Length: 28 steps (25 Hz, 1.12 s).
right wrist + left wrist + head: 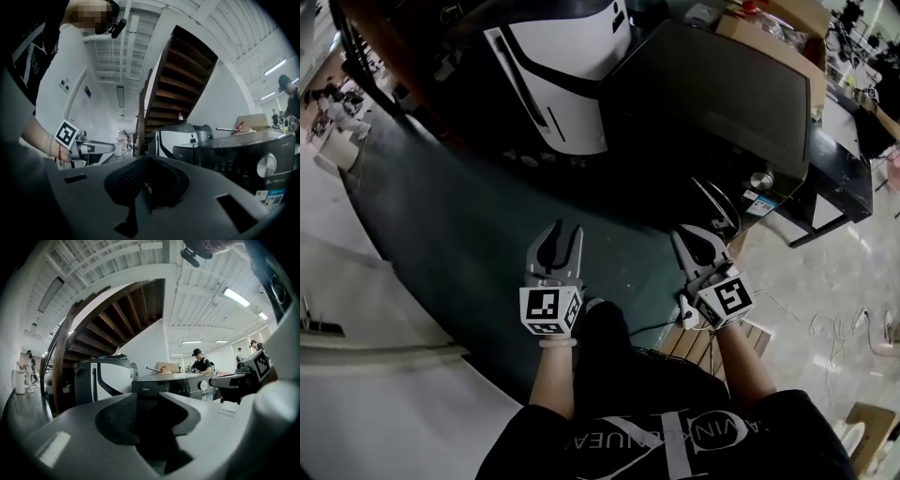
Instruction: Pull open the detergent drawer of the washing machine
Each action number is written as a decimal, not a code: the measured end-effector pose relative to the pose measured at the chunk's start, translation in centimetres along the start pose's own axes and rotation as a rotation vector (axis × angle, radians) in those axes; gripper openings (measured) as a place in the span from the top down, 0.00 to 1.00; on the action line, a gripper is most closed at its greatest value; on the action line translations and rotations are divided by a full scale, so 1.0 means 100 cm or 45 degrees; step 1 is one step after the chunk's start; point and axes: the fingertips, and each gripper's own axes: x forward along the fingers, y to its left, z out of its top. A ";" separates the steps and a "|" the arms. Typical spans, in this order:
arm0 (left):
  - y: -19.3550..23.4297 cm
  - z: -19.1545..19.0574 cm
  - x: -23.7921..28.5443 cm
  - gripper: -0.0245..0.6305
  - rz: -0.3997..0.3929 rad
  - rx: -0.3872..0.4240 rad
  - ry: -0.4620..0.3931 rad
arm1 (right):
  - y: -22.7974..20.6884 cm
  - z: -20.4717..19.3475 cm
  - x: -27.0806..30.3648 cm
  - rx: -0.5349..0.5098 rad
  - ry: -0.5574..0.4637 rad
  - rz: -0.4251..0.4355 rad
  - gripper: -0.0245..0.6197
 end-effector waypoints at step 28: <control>0.089 0.000 0.162 0.74 -0.697 -0.125 0.176 | -0.033 0.031 0.139 0.181 0.133 -0.626 0.94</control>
